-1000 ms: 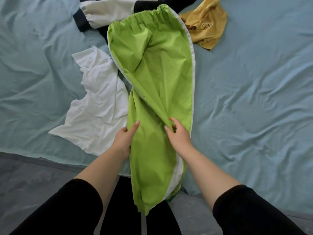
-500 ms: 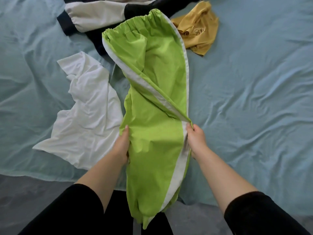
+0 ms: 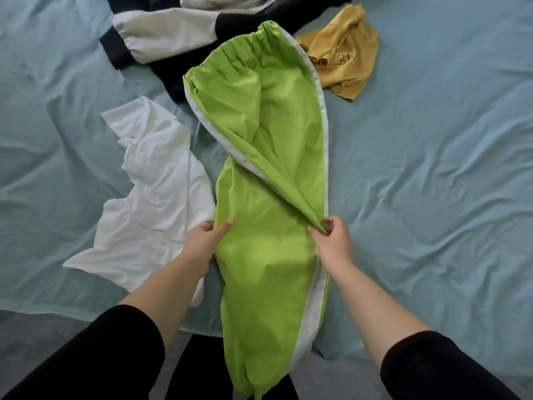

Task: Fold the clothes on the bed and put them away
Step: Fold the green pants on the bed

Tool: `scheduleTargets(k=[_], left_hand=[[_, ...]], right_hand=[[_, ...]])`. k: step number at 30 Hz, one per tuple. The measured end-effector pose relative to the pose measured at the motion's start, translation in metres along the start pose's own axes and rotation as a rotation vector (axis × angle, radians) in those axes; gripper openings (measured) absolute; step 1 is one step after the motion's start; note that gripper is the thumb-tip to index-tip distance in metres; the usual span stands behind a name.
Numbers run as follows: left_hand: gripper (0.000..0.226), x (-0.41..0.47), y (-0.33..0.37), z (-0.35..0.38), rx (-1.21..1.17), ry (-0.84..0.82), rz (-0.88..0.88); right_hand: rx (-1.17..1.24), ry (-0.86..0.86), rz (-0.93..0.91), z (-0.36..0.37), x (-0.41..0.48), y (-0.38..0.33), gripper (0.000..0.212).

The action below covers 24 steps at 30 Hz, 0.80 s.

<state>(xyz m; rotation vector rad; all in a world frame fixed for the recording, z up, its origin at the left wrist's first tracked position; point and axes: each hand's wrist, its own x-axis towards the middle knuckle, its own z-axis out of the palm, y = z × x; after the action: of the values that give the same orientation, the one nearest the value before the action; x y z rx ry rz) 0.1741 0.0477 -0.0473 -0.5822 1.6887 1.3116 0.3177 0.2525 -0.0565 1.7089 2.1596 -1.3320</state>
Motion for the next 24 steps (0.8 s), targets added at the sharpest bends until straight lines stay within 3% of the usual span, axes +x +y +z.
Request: scheduleTargets(k=[3,5,9,12,15,17,20,24], left_hand=[[0.034,0.009,0.019,0.002,0.174,0.101,0.121],[0.040,0.016,0.036,0.002,0.445,0.161,0.191],[0.049,0.025,0.069,-0.001,1.017,0.064,0.190],[0.040,0.036,0.090,-0.006,1.163,0.080,0.300],[0.024,0.052,0.113,-0.006,0.979,0.056,0.405],[0.050,0.062,0.127,0.002,0.831,-0.064,0.462],[0.072,0.073,0.150,0.021,0.808,-0.154,0.610],[0.072,0.084,0.172,0.049,0.857,-0.193,0.699]], right_hand=[[-0.291,0.056,-0.206,0.010,0.004,-0.043,0.059],[-0.465,0.053,-0.393,0.025,0.007,-0.077,0.067],[-0.649,-0.024,-0.669,0.065,0.013,-0.145,0.071],[-0.681,-0.039,-0.671,0.088,0.022,-0.181,0.059],[-0.429,-0.116,-0.531,0.090,0.035,-0.203,0.029],[-0.072,-0.136,-0.390,0.080,0.045,-0.208,0.027],[0.258,0.023,-0.264,0.052,0.071,-0.207,0.022],[0.365,0.229,-0.080,0.018,0.118,-0.195,0.031]])
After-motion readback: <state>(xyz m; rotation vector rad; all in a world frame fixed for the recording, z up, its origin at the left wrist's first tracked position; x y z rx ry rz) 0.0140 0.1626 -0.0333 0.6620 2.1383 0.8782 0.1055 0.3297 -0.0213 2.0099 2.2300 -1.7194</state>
